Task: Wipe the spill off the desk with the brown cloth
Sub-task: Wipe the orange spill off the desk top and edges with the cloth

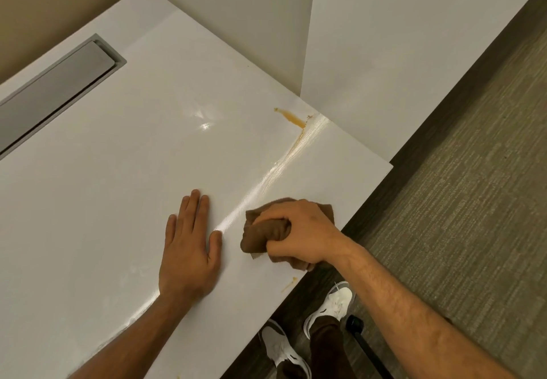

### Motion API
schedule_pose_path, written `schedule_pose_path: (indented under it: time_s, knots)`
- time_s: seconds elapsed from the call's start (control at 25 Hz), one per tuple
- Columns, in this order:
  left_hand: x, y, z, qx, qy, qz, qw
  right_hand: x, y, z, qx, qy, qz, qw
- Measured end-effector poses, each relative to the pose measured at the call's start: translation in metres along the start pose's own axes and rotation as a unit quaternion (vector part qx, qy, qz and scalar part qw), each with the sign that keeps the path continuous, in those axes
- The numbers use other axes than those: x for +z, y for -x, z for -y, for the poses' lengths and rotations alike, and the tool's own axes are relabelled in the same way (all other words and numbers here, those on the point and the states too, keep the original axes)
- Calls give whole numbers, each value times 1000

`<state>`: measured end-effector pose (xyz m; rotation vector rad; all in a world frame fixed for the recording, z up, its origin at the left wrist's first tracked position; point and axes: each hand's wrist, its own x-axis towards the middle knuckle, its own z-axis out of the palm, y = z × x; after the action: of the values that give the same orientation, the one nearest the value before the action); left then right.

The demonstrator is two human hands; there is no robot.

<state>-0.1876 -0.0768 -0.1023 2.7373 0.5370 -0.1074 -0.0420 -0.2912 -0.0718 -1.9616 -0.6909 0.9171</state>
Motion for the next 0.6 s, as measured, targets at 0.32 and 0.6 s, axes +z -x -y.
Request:
schedule_pose_path:
  time_s: [0.32, 0.6]
  knots:
    - [-2, 1, -1, 8, 10, -7, 1000, -82, -1, 0, 27, -337, -178, 924]
    - [-6, 1, -4, 8, 24, -6, 1000, -134, -73, 25, -7, -119, -330, 936]
